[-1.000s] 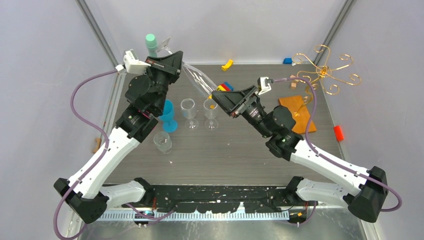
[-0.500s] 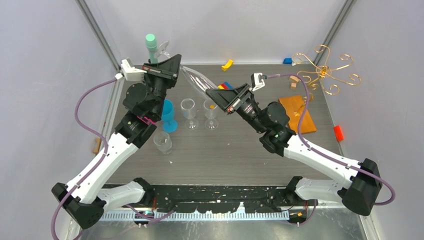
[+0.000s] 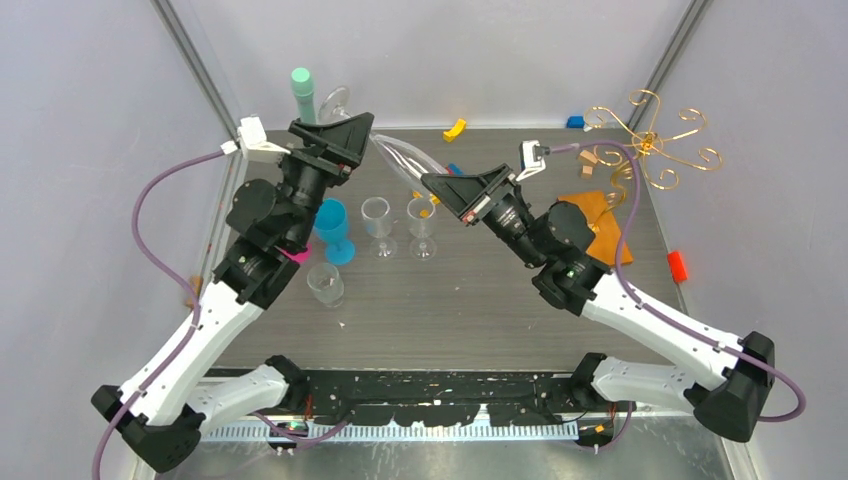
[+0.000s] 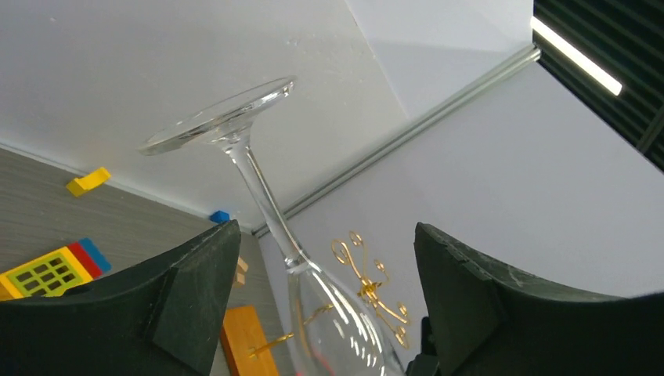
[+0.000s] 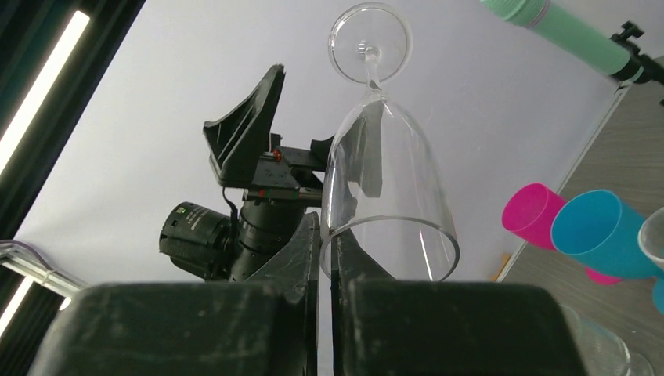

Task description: Take the wine glass off the wine glass rack

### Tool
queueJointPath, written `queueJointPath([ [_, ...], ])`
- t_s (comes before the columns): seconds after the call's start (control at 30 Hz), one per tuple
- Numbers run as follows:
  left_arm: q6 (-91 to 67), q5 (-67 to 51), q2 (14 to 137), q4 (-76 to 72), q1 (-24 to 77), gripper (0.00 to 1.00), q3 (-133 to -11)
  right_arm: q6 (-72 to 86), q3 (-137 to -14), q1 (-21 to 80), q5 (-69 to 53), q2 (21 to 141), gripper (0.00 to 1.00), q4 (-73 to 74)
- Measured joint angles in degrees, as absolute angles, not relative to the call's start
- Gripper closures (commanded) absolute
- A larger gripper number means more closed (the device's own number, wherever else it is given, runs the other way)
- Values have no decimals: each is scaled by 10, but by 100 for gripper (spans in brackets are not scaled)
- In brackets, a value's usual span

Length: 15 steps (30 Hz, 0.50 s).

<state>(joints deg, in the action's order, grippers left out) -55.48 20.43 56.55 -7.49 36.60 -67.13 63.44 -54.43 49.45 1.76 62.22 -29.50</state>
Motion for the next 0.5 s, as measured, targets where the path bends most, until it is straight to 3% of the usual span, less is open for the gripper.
queueJointPath([
  [0.23,-460,121,512,-7,366,0,-672,562,-571,495,44,591,100,-235],
  [0.5,-310,56,471,187,366,0,-699,402,-704,495,135,559,100,39],
])
